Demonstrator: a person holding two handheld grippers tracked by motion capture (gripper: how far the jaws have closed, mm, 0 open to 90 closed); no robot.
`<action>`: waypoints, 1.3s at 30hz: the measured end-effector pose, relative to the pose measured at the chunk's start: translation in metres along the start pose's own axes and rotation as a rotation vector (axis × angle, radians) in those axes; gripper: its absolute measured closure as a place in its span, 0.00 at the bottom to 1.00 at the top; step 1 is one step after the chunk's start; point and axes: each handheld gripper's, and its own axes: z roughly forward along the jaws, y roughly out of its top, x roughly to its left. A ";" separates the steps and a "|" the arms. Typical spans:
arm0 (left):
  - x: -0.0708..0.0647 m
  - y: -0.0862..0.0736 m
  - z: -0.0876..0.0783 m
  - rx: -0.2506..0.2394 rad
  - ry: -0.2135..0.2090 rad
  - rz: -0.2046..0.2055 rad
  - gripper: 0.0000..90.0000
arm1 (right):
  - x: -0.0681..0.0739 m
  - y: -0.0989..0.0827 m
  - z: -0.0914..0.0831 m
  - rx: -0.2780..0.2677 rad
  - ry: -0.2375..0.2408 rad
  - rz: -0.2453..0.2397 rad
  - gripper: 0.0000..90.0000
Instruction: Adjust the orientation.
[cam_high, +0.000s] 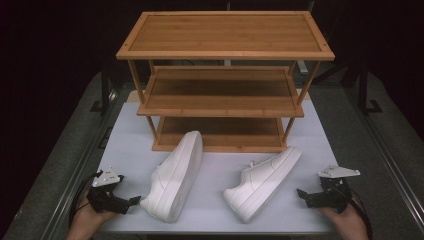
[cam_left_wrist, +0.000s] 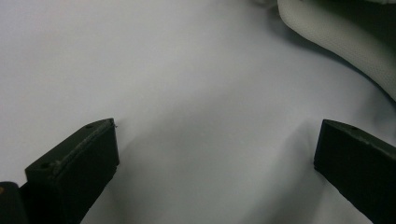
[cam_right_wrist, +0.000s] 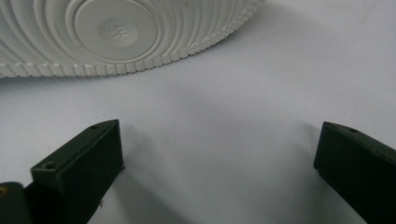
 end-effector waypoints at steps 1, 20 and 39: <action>0.000 0.000 0.000 0.001 -0.001 -0.001 0.00 | 0.000 0.000 0.000 0.000 0.000 0.000 0.01; 0.000 0.002 -0.016 -0.117 -0.119 -0.006 0.74 | 0.000 0.000 0.000 0.000 0.001 0.001 0.01; -0.016 0.040 0.013 -0.159 -0.296 0.016 1.00 | 0.000 0.000 0.000 -0.002 0.000 0.001 0.01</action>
